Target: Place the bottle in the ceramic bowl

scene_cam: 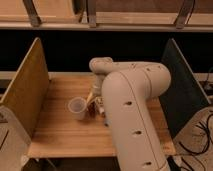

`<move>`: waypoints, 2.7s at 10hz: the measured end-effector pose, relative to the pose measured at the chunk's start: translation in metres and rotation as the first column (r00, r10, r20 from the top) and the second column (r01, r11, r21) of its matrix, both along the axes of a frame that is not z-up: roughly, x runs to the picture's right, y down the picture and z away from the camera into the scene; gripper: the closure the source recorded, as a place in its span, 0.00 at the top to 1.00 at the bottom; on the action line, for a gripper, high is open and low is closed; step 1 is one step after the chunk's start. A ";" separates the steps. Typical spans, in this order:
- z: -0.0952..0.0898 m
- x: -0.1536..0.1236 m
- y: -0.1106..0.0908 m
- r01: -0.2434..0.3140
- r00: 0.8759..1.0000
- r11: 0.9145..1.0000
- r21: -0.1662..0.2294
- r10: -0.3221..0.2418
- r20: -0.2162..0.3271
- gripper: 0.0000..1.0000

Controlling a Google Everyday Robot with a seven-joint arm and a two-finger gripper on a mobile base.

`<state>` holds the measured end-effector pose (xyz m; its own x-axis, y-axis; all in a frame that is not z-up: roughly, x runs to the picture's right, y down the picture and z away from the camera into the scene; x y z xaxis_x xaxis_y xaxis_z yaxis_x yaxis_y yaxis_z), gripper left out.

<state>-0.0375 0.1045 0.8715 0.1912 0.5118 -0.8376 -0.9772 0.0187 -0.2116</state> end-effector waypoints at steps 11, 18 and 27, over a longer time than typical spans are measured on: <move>0.000 0.011 0.000 -0.051 0.999 0.994 0.098 0.053 -0.014 0.80; 0.020 0.020 0.015 -0.035 0.998 0.996 0.079 0.039 -0.043 0.79; 0.023 0.007 0.005 0.001 1.000 0.994 0.113 0.002 -0.030 0.00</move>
<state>-0.0306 0.1094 0.8944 0.1670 0.6033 -0.7798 -0.9830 0.0405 -0.1792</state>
